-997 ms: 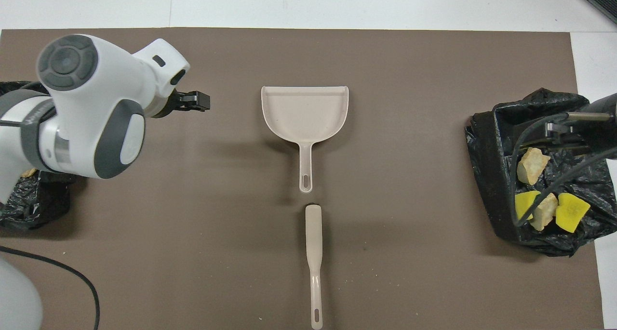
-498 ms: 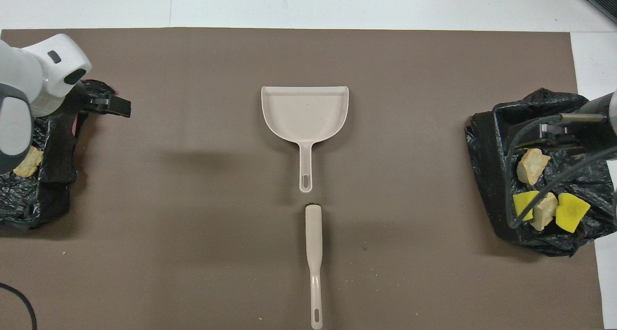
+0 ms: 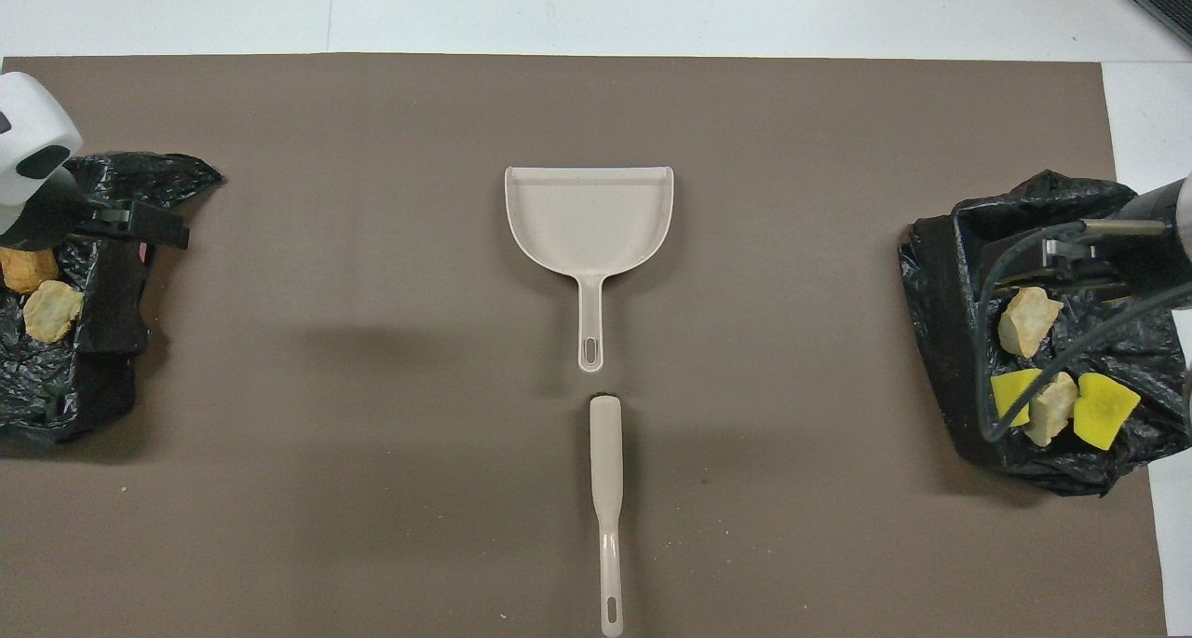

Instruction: Sweep and dump trash in bin

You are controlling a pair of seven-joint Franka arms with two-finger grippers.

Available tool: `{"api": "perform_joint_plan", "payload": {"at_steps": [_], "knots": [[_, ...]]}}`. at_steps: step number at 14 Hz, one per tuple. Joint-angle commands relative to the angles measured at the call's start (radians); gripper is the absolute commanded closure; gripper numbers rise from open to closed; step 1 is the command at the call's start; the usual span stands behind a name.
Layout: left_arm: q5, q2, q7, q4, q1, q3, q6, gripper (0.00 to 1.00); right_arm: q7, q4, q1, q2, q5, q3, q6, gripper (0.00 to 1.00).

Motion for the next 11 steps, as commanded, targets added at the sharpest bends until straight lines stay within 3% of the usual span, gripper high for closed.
{"api": "perform_joint_plan", "payload": {"at_steps": [1,3,11], "knots": [[0.0,-0.064,0.014,0.009,0.007,-0.011,-0.102,0.0,0.016,0.011,-0.008,0.005,0.019,0.005,-0.01,0.0],[0.007,-0.104,0.024,-0.012,0.009,-0.011,-0.168,0.0,0.017,0.008,-0.008,0.002,0.019,0.005,-0.01,0.0],[0.039,-0.089,0.009,0.031,0.0,-0.014,-0.216,0.0,0.005,0.0,-0.011,-0.001,0.019,0.005,-0.01,0.0]]}}
